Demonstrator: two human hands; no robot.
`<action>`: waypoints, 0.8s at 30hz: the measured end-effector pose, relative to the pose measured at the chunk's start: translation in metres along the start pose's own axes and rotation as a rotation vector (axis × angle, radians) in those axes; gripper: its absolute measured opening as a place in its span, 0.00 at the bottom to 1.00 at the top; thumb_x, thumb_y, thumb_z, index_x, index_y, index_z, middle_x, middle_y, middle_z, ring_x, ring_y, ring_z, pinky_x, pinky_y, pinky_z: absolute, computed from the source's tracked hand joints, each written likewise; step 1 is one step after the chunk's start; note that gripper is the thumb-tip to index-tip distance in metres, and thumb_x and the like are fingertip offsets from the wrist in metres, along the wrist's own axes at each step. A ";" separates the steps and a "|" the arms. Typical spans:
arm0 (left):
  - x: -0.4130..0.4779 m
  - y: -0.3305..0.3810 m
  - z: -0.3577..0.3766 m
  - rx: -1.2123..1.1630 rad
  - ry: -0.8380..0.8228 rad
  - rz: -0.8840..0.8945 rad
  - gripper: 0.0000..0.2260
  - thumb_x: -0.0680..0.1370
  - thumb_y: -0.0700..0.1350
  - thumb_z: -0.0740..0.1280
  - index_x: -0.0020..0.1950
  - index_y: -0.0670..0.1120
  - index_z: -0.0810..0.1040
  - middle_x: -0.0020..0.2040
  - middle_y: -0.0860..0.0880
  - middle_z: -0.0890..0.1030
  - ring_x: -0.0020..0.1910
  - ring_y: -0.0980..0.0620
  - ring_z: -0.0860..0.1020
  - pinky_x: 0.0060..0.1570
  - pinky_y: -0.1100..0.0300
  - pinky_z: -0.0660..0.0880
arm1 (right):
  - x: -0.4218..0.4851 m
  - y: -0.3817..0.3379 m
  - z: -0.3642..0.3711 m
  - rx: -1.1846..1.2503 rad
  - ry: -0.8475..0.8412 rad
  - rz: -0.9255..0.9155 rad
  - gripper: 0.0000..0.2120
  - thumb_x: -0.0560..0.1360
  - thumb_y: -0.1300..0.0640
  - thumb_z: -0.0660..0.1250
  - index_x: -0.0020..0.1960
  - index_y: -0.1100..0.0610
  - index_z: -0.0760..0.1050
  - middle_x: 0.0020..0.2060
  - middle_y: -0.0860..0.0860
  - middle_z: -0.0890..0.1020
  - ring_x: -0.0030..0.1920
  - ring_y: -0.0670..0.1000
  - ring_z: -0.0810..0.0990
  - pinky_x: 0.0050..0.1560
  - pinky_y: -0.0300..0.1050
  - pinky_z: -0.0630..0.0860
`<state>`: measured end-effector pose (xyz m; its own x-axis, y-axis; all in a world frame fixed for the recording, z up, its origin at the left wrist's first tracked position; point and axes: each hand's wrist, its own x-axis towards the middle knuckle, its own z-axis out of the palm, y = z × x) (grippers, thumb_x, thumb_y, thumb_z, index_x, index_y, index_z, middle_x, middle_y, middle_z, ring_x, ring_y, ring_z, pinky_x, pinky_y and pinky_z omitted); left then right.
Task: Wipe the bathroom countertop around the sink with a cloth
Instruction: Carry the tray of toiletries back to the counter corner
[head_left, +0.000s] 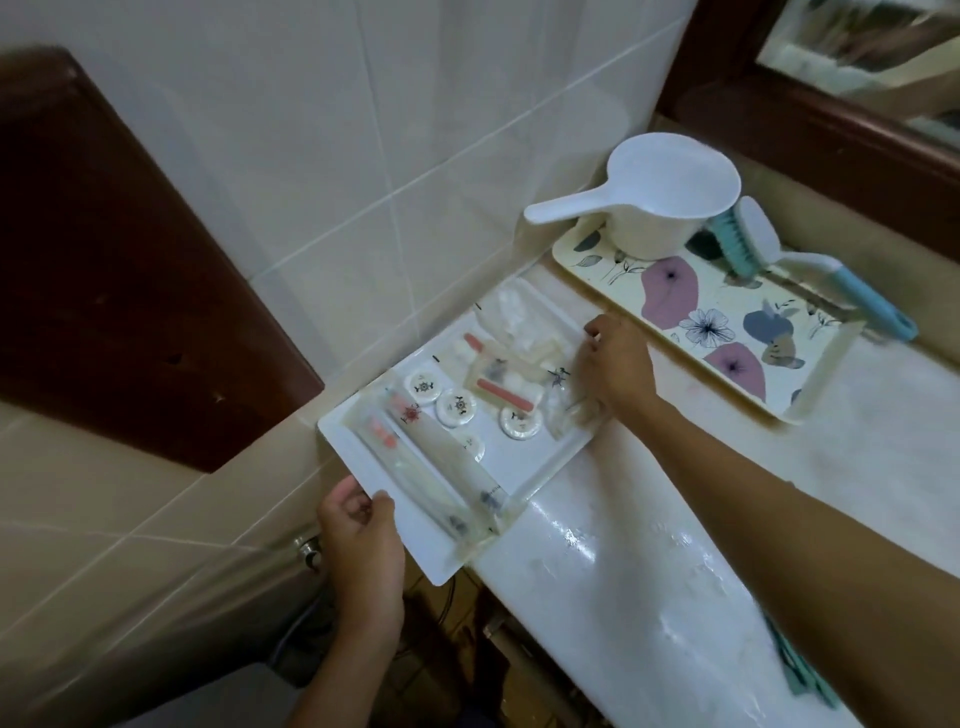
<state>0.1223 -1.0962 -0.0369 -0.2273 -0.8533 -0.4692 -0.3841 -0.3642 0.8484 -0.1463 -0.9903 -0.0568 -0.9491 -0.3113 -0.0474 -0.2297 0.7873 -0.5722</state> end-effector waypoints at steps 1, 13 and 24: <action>0.000 0.001 -0.001 0.016 -0.001 0.001 0.10 0.80 0.40 0.64 0.57 0.52 0.69 0.47 0.53 0.78 0.46 0.52 0.79 0.46 0.51 0.78 | -0.007 0.002 -0.003 0.013 0.012 0.017 0.13 0.74 0.65 0.57 0.54 0.60 0.76 0.54 0.59 0.77 0.53 0.59 0.76 0.47 0.47 0.71; -0.075 0.010 0.005 0.183 -0.210 0.245 0.14 0.76 0.34 0.64 0.60 0.45 0.74 0.41 0.54 0.75 0.35 0.57 0.73 0.31 0.70 0.70 | -0.227 0.084 -0.116 0.320 0.368 0.524 0.07 0.72 0.62 0.61 0.47 0.57 0.76 0.44 0.53 0.80 0.42 0.52 0.76 0.40 0.45 0.69; -0.286 -0.075 0.061 0.411 -0.745 0.385 0.12 0.77 0.38 0.62 0.55 0.52 0.76 0.47 0.53 0.77 0.41 0.56 0.75 0.37 0.59 0.71 | -0.503 0.223 -0.221 0.459 0.792 0.869 0.08 0.75 0.62 0.63 0.50 0.52 0.78 0.46 0.50 0.79 0.44 0.47 0.77 0.41 0.44 0.72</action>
<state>0.1612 -0.8021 0.0182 -0.8654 -0.3766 -0.3307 -0.4171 0.1754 0.8918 0.2328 -0.5403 0.0197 -0.6537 0.7439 -0.1386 0.4786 0.2646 -0.8372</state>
